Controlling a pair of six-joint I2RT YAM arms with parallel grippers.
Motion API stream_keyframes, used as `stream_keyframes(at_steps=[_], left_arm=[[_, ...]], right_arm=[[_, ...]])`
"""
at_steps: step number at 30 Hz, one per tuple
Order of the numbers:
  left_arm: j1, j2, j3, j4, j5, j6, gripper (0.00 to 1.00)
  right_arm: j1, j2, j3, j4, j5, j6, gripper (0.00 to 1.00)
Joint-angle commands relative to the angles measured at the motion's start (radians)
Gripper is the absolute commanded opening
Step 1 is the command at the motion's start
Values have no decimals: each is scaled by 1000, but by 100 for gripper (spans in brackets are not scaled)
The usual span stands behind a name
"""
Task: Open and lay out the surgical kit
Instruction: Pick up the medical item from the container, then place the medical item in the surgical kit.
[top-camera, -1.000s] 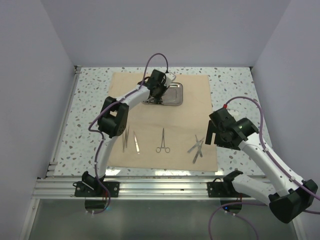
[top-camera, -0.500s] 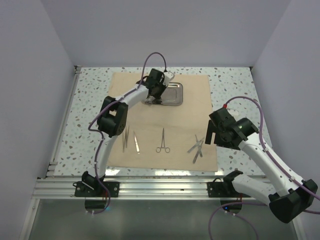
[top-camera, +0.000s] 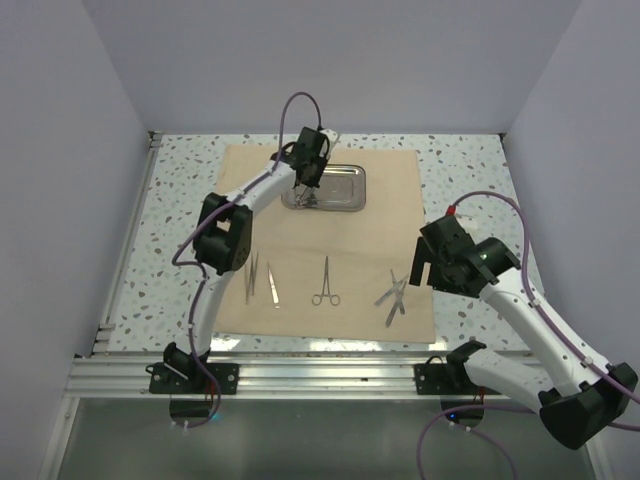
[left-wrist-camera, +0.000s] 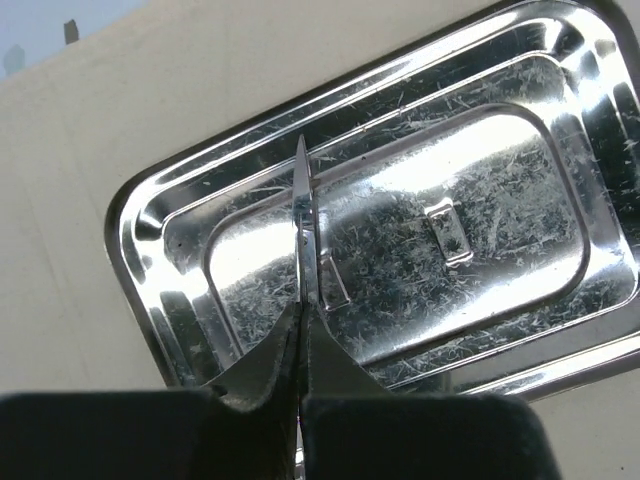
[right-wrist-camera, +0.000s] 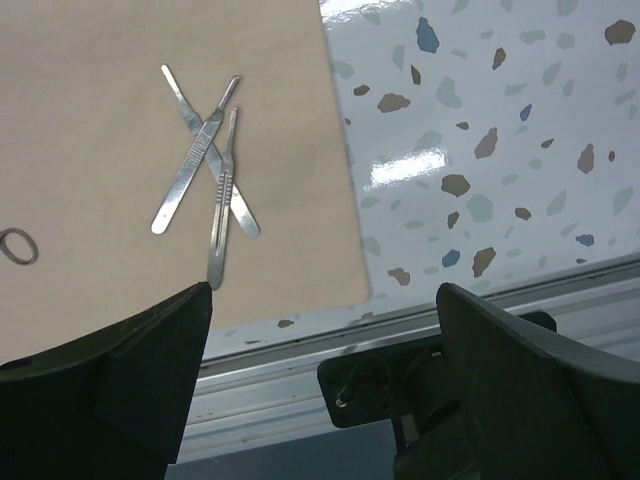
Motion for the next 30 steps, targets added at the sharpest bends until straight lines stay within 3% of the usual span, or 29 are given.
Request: stream_keyframes(at_steps=[1, 7, 15, 24, 30], left_arm=[[11, -129, 77, -43, -71, -83, 0], [1, -261, -20, -40, -59, -163, 0], [-73, -503, -356, -17, -91, -232, 0], [-231, -743, -736, 19, -11, -491, 0], [-252, -803, -802, 1, -106, -557, 0]], right_arm=[[-1, -30, 25, 34, 2, 5, 98], [1, -79, 6, 37, -4, 15, 98], [-1, -130, -20, 39, -17, 15, 98], [1, -162, -44, 39, -32, 6, 99], [-1, -174, -60, 51, -50, -1, 99]])
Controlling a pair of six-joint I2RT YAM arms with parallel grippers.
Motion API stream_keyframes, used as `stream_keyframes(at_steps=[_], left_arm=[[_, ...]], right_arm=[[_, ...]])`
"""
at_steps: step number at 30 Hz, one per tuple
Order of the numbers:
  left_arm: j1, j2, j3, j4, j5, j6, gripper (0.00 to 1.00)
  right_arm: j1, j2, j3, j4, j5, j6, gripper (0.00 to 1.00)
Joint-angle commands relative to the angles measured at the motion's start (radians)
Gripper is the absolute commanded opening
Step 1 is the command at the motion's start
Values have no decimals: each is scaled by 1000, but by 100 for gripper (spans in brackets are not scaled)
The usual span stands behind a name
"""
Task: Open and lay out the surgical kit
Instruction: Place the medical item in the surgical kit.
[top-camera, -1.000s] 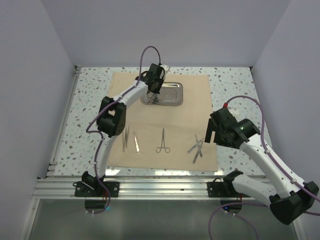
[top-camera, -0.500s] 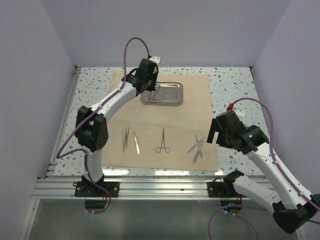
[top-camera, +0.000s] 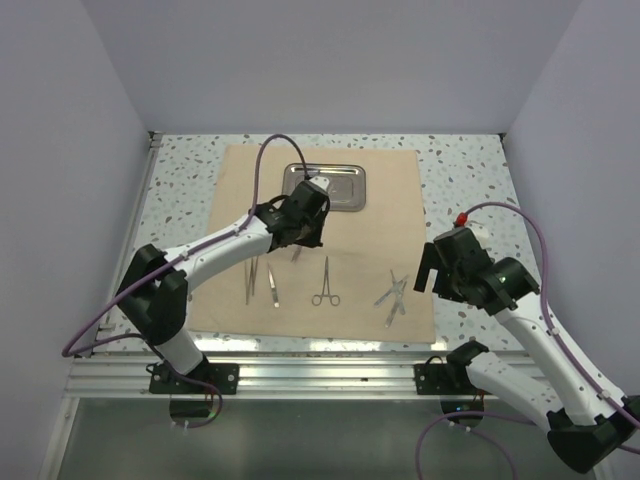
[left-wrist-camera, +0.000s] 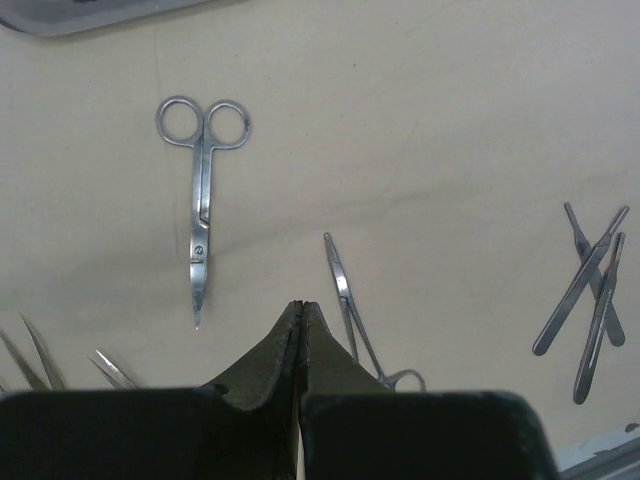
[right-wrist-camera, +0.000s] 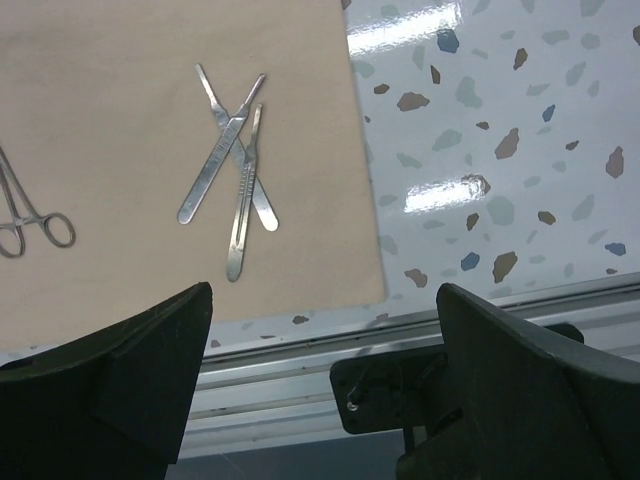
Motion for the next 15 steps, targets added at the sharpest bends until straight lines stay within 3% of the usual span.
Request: stream_keyframes(at_steps=[1, 3, 5, 6, 9, 15], left_arm=[[9, -57, 8, 17, -81, -71, 0], [10, -46, 24, 11, -90, -51, 3], [9, -21, 56, -5, -119, -28, 16], [13, -8, 65, -23, -157, -23, 28], [33, 66, 102, -32, -180, 16, 41], [69, 219, 162, -68, -180, 59, 41]], right_arm=[[1, -17, -5, 28, -23, -6, 98], [1, -17, -3, 28, -24, -11, 98], [1, -19, 0, 26, -23, -16, 98], [1, -20, 1, 25, -20, -17, 98], [-1, -22, 3, 23, -15, -17, 99], [1, -19, 12, 11, -3, -14, 98]])
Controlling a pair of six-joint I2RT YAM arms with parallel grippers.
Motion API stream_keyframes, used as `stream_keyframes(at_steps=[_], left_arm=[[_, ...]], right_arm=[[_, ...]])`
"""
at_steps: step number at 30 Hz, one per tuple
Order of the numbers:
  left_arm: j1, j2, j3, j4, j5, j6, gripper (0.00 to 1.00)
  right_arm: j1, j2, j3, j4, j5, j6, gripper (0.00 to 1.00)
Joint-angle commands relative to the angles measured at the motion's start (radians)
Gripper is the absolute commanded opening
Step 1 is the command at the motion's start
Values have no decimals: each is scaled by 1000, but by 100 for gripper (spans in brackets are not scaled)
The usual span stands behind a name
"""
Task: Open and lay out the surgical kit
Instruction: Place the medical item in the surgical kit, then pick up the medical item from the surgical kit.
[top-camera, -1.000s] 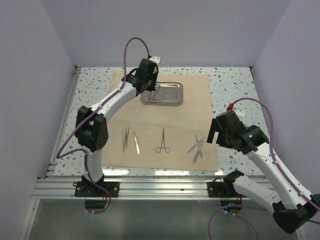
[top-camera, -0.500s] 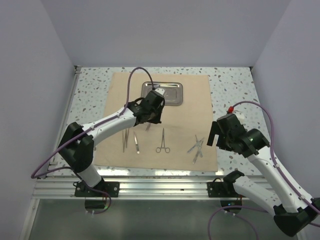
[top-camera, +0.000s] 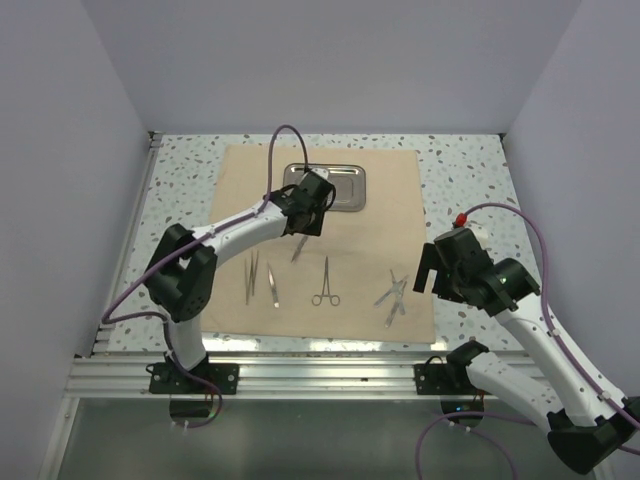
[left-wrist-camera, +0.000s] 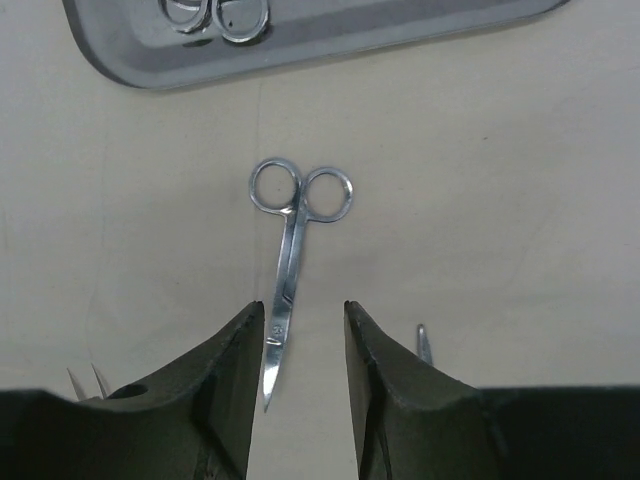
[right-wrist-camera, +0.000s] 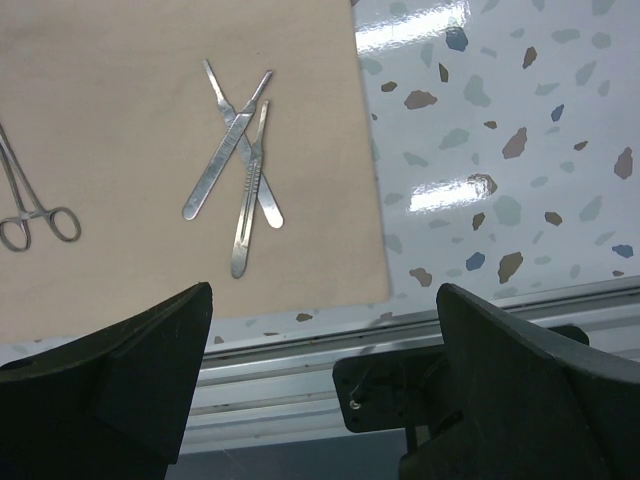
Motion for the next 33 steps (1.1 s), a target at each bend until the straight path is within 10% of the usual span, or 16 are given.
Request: stream_keyframes(at_steps=[1, 19, 33], left_arm=[[19, 62, 28, -48, -38, 40, 41], [36, -30, -225, 78, 94, 59, 41], [38, 27, -236, 79, 93, 83, 9]], right_arm=[[-1, -11, 17, 2, 22, -5, 98], [-1, 27, 5, 3, 26, 2, 98], [1, 24, 8, 2, 42, 13, 98]])
